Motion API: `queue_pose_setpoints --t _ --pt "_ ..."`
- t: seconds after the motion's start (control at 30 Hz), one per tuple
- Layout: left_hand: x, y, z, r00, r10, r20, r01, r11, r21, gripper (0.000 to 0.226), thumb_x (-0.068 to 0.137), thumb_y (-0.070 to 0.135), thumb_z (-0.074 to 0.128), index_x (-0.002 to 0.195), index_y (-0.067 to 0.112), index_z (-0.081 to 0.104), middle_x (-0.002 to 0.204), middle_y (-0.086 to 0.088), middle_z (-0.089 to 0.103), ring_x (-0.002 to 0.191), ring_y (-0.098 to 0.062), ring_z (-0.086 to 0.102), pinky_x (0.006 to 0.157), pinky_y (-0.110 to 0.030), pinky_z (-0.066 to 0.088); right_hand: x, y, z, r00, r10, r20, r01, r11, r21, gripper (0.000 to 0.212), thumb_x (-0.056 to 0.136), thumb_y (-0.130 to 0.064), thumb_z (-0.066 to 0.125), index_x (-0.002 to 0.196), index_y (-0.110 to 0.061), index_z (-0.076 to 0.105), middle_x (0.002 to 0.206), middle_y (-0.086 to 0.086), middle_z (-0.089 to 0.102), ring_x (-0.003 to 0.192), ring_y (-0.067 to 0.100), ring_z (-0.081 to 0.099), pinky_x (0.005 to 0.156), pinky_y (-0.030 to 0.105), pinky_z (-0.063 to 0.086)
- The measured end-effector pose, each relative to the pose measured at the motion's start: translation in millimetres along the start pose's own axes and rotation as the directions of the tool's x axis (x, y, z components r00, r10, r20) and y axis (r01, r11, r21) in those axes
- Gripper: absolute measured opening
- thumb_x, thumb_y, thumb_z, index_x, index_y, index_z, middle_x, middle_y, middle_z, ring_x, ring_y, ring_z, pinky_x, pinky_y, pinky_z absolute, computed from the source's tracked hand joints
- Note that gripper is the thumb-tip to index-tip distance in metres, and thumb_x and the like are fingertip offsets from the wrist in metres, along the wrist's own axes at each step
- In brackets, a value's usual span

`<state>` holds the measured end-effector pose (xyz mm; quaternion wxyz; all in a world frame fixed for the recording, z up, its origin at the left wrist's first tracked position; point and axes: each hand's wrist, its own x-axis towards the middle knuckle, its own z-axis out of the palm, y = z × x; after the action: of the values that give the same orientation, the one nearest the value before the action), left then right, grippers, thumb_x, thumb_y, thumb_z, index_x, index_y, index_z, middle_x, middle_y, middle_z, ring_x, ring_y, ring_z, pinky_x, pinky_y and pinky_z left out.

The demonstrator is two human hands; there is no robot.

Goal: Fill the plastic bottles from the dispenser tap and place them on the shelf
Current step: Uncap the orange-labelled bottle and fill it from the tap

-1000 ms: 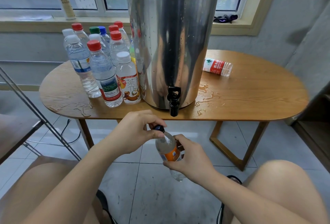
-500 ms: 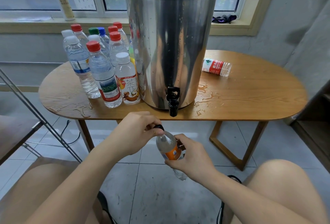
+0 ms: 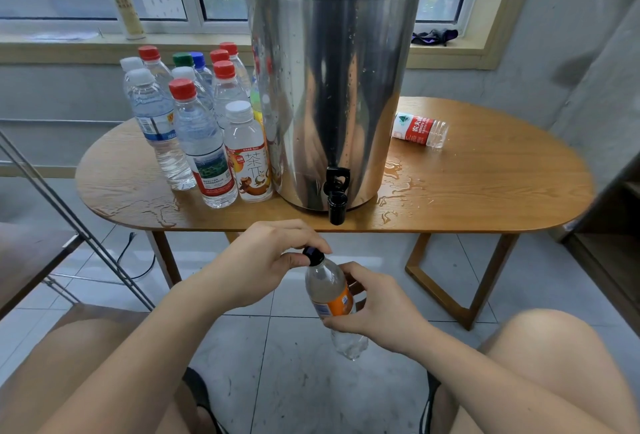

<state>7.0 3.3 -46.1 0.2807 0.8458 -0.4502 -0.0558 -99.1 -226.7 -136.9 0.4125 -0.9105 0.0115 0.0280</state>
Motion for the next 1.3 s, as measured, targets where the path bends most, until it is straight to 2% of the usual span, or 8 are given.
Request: queue_pose_setpoints --t 0.17,0.27,0.43,0.73,0.87,0.97,1.07,1.3 --pt "-6.6 -0.2 -2.6 0.999 -0.026 -0.030 0.025 0.999 -0.036 0.043 0.101 0.013 0.076 0.133 0.041 0.075 0.124 0.028 0.071 0.120 0.004 0.065 0.103 -0.021 0.055 -5.9 -3.4 -2.7 1.000 -0.014 0.017 0.014 0.999 0.033 0.074 0.069 -0.060 0.091 0.134 -0.048 0.058 0.122 -0.025 0.067 0.113 0.002 0.064 0.090 0.034 0.063" --pt "-13.6 0.0 -2.8 0.986 -0.082 -0.147 0.043 0.967 -0.250 0.048 0.097 0.021 0.080 0.140 0.039 0.069 0.125 0.024 0.075 0.121 0.002 0.069 0.099 -0.017 0.056 -8.1 -10.9 -6.7 1.000 -0.017 -0.025 0.018 0.997 0.072 0.072 0.068 -0.063 0.090 0.131 -0.049 0.059 0.120 -0.025 0.069 0.113 0.002 0.065 0.089 0.035 0.063" --pt "-24.9 -8.7 -2.1 0.948 -0.241 -0.210 0.094 0.838 -0.537 0.050 0.091 0.028 0.082 0.138 0.025 0.063 0.128 0.004 0.076 0.120 -0.020 0.073 0.099 -0.048 0.062 -9.5 -30.8 -23.4 0.994 -0.036 -0.101 0.050 0.990 0.134 0.070 0.070 -0.062 0.093 0.130 -0.044 0.063 0.116 -0.019 0.074 0.108 0.005 0.069 0.086 0.036 0.065" --pt "-35.7 -5.1 16.2 0.969 -0.244 -0.033 0.208 0.882 -0.422 0.064 0.080 0.038 0.097 0.133 0.039 0.060 0.126 0.020 0.073 0.122 -0.006 0.068 0.099 -0.039 0.060 -2.0 -87.2 -43.0 0.963 -0.124 -0.241 0.173 0.966 0.192 0.063 0.074 -0.052 0.097 0.128 -0.044 0.065 0.115 -0.020 0.075 0.110 0.002 0.069 0.093 0.033 0.060" --pt "-33.7 4.8 20.6 0.937 -0.268 -0.224 0.157 0.896 -0.416 0.062 0.077 0.046 0.096 0.129 0.037 0.062 0.120 0.021 0.074 0.113 -0.005 0.069 0.090 -0.032 0.058 5.0 -112.9 -45.3 0.948 -0.154 -0.278 0.215 0.954 0.206 0.064 0.073 -0.050 0.097 0.128 -0.042 0.065 0.112 -0.018 0.076 0.107 0.000 0.070 0.090 0.022 0.058" --pt "-32.0 7.6 17.2 0.870 -0.274 -0.410 0.115 0.922 -0.370 0.051 0.080 0.037 0.096 0.123 0.033 0.068 0.114 0.019 0.077 0.106 -0.009 0.071 0.086 -0.033 0.056 8.4 -127.2 -45.0 0.934 -0.185 -0.306 0.255 0.945 0.207 0.064 0.074 -0.046 0.098 0.128 -0.040 0.065 0.107 -0.019 0.076 0.102 -0.002 0.070 0.083 0.013 0.055" --pt "-30.0 8.4 9.6 0.838 -0.249 -0.486 0.075 0.934 -0.348 0.051 0.081 0.031 0.095 0.124 0.028 0.067 0.111 0.018 0.077 0.101 -0.011 0.072 0.084 -0.030 0.057 11.0 -140.9 -48.8 0.922 -0.223 -0.316 0.289 0.940 0.180 0.064 0.076 -0.045 0.097 0.131 -0.037 0.063 0.109 -0.021 0.075 0.103 -0.007 0.068 0.082 0.008 0.052" --pt "-20.0 5.4 -5.9 0.731 -0.313 -0.607 0.054 0.913 -0.405 0.054 0.080 0.013 0.094 0.124 0.026 0.065 0.102 0.011 0.077 0.078 -0.010 0.070 0.074 -0.024 0.059 22.4 -153.9 -81.1 0.931 -0.279 -0.234 0.326 0.925 0.194 0.063 0.083 -0.045 0.091 0.138 -0.039 0.062 0.120 -0.016 0.075 0.115 0.003 0.071 0.103 0.039 0.060"
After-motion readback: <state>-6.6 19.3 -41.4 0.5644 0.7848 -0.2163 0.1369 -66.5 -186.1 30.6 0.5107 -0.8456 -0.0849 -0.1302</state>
